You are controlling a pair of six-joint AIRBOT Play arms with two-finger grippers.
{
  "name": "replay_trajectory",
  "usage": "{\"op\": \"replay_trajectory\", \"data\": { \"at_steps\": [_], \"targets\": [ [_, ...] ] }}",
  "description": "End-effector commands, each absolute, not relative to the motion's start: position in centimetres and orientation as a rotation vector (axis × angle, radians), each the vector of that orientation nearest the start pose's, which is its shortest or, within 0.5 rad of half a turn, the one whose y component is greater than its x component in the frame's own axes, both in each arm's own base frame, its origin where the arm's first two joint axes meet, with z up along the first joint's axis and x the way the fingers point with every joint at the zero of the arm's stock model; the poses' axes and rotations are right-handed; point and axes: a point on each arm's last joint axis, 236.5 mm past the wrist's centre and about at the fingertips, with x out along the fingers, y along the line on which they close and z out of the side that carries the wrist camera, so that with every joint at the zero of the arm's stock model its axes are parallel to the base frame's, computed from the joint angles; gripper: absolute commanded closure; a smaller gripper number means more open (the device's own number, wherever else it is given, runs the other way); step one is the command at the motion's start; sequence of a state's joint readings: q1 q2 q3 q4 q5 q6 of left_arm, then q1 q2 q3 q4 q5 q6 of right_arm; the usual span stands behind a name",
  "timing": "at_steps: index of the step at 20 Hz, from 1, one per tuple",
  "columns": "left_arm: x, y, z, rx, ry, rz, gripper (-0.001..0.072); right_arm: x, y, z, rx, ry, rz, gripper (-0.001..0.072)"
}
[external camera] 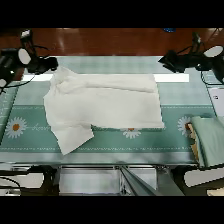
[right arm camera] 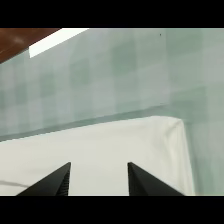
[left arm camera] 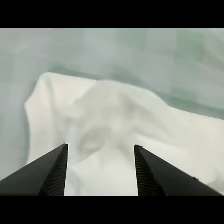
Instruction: Fold the shirts.
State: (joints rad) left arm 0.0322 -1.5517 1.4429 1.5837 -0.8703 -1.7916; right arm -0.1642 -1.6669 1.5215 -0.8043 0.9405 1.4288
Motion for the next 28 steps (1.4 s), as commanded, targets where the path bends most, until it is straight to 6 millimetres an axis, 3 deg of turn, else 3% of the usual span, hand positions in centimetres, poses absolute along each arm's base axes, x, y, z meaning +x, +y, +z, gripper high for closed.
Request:
{"op": "replay_trajectory", "data": {
  "at_steps": [1,3,5,6,8,10,13,17,20,26,28],
  "targets": [
    [46.7,8.9,2.4,-0.222,1.161,0.239,0.0201,50.3,-0.1,6.5,0.688,1.041,0.246,0.0298],
    [40.9,11.6,0.1,-0.342,1.301,0.287,0.0202,45.1,-3.6,5.6,0.574,1.165,0.149,0.0299],
    [35.6,10.2,-2.8,-0.505,1.382,0.217,0.0202,39.8,-5.0,3.7,0.498,1.249,0.036,0.0299],
    [34.1,9.0,-3.5,-0.601,1.363,0.173,0.0202,37.9,-4.6,2.9,0.502,1.239,0.016,0.0299],
    [32.3,6.5,-3.0,-0.798,1.246,0.052,0.0202,33.9,-3.1,0.7,0.535,1.218,-0.012,0.03],
    [30.0,5.6,-2.8,-0.94,1.179,-0.003,0.0202,30.4,-0.7,-1.1,0.583,1.214,0.015,0.0299],
    [25.9,4.7,-5.6,-1.042,1.255,0.014,0.0201,26.9,3.3,-2.6,0.676,1.207,0.108,0.0299],
    [24.8,4.6,-7.9,-1.024,1.269,0.048,0.0201,25.2,4.9,-3.6,0.719,1.218,0.143,0.0299],
    [24.8,4.0,-9.2,-1.016,1.29,0.052,0.0201,25.9,5.0,-3.3,0.741,1.188,0.14,0.0299],
    [26.7,0.2,-11.3,-1.004,1.349,-0.029,0.0202,27.0,4.9,-2.7,0.773,1.137,0.131,0.0299],
    [26.6,-1.2,-12.0,-0.981,1.395,-0.061,0.0225,27.6,3.2,-3.1,0.728,1.108,0.079,0.03]
  ]
}}
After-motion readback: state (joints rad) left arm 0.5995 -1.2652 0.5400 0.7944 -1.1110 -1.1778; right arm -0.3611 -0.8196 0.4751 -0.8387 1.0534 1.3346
